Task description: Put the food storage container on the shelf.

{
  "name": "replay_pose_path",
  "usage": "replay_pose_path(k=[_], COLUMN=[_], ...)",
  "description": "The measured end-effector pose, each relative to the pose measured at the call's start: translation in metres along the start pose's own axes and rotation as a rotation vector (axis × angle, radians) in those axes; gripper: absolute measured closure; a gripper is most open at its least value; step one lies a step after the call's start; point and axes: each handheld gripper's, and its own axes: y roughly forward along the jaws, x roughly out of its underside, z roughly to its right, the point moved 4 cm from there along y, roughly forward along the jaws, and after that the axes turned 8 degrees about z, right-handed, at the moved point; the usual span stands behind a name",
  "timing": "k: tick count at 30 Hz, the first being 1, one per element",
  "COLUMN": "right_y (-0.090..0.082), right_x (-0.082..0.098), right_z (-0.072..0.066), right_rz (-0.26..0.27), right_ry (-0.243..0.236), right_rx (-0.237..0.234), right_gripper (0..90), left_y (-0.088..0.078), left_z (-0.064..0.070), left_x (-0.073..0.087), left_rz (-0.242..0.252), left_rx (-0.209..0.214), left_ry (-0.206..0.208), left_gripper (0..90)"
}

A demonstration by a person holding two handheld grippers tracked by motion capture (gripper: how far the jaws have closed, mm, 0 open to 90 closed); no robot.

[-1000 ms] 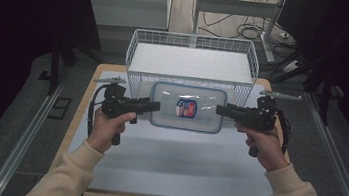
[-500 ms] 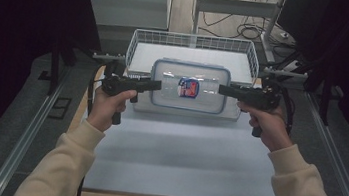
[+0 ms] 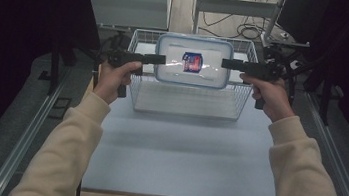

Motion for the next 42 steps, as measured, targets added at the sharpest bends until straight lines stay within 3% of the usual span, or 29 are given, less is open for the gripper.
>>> replay_pose_path(k=[6, 17, 24, 29, 35, 38, 41, 42], right_y=[0.011, 0.022, 0.026, 0.028, 0.034, 0.036, 0.038, 0.041], right_x=[-0.009, -0.008, -0.01, -0.012, -0.013, -0.014, -0.013, -0.012], right_z=[0.017, 0.034, 0.043, 0.047, 0.051, 0.053, 0.056, 0.058], right_rz=[-0.014, -0.024, -0.019, -0.006, 0.002, 0.0, 0.012, 0.017], right_ry=[0.029, 0.067, 0.093, 0.118, 0.156, 0.174, 0.189, 0.183], right_rx=[0.015, 0.032, 0.042, 0.057, 0.09, 0.107, 0.134, 0.168], right_gripper=[53.7, 53.4, 53.2, 52.7, 51.0, 50.4, 48.5, 46.7], left_y=[0.013, 0.026, 0.033, 0.037, 0.043, 0.046, 0.05, 0.052], left_z=[-0.012, -0.032, -0.037, -0.042, -0.048, -0.051, -0.054, -0.055], left_x=[-0.011, -0.01, -0.013, -0.015, -0.02, -0.022, -0.024, -0.023], left_rz=[-0.025, -0.048, -0.044, -0.025, -0.013, -0.014, -0.004, -0.008], left_rx=[-0.013, -0.015, -0.022, -0.026, -0.045, -0.059, -0.099, -0.112], left_ry=[-0.012, -0.06, -0.081, -0.125, -0.187, -0.188, -0.187, -0.186], left_gripper=[49.9, 49.7, 49.6, 49.2, 48.1, 47.5, 45.8, 46.0])
